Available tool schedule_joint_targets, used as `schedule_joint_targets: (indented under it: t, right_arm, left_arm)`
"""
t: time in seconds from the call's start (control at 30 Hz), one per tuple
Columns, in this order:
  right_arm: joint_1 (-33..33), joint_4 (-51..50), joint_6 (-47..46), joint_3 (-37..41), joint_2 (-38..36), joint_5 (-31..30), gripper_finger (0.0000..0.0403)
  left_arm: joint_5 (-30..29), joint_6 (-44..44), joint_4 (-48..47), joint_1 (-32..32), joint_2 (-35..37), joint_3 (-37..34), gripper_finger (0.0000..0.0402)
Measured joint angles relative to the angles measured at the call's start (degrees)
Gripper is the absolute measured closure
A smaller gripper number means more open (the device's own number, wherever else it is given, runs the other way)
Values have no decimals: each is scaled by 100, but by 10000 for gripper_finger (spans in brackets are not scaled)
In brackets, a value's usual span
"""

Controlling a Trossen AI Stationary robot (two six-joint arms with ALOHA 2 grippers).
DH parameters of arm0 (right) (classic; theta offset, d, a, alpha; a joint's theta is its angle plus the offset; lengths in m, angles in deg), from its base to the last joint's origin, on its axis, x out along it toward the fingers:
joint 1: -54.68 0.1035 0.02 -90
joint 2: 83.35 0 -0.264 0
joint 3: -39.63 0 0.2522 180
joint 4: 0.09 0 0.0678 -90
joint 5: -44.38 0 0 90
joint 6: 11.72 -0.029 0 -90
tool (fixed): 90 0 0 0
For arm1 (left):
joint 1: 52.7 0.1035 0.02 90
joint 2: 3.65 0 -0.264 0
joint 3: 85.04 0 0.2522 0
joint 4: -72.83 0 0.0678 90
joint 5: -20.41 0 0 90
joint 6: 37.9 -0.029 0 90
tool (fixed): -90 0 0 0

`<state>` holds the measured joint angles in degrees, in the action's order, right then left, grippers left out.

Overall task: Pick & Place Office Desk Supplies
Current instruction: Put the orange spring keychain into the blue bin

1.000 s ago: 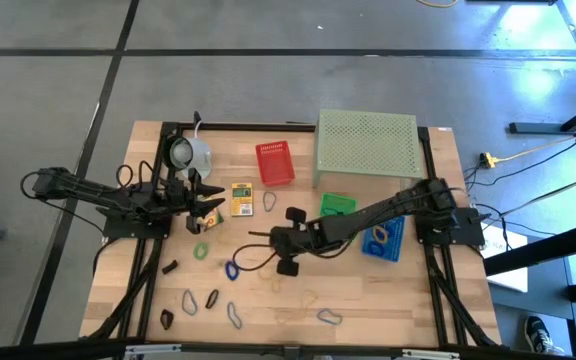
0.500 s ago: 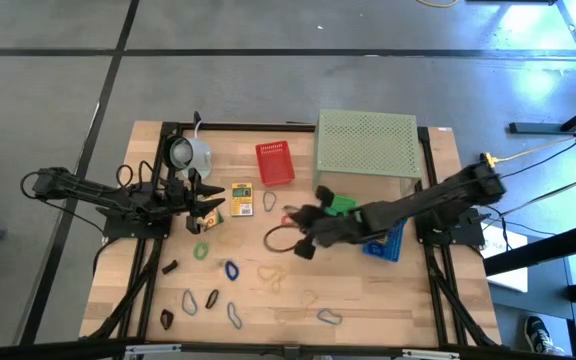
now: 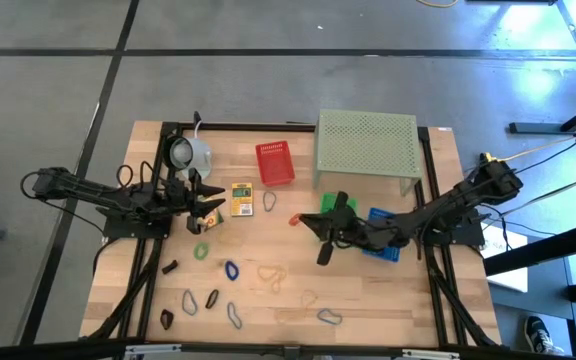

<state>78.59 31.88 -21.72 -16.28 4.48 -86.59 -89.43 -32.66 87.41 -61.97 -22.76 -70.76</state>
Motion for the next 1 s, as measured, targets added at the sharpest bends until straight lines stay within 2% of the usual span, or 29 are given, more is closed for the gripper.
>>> schedule_joint_targets:
  t: [0.1, 0.27, 0.47, 0.63, 0.8, 0.87, 1.0]
  right_arm:
    - [85, 221, 8, 41, 0, -14, 380]
    - [253, 50, 17, 48, 0, -22, 380]
    - [615, -1291, -349, 48, -298, -502, 380]
    - [844, -3314, -1661, 48, -1077, -629, 380]
    - [999, -5560, -3563, 47, -1885, -528, 380]
    - [1058, -6364, -4272, 46, -2147, -218, 380]
    - [1222, -7692, -5587, 46, -2524, 932, 380]
  left_arm:
    - [0, 0, 4, 0, 0, 0, 269]
    - [0, 0, 5, 0, 0, 0, 269]
    - [0, 0, 10, -1, 0, 0, 269]
    - [0, 0, 6, -1, 0, 0, 269]
    - [0, 0, 4, -1, 0, 0, 269]
    - [0, 0, 6, 0, 0, 0, 269]
    - [0, 0, 6, -2, 0, 0, 269]
